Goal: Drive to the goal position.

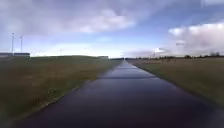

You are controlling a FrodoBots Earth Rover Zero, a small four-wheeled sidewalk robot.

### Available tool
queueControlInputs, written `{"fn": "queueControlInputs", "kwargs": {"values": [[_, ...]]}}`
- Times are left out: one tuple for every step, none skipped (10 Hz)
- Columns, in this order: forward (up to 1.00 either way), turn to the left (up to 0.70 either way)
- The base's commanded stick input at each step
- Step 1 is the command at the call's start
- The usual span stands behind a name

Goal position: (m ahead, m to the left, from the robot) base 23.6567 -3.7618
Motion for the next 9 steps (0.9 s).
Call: {"fn": "queueControlInputs", "kwargs": {"values": [[0.97, 0.0], [1.0, 0.0], [1.0, 0.0], [1.0, 0.0], [1.0, 0.0], [1.0, 0.0], [1.0, 0.0], [1.0, 0.0], [1.0, 0.0]]}}
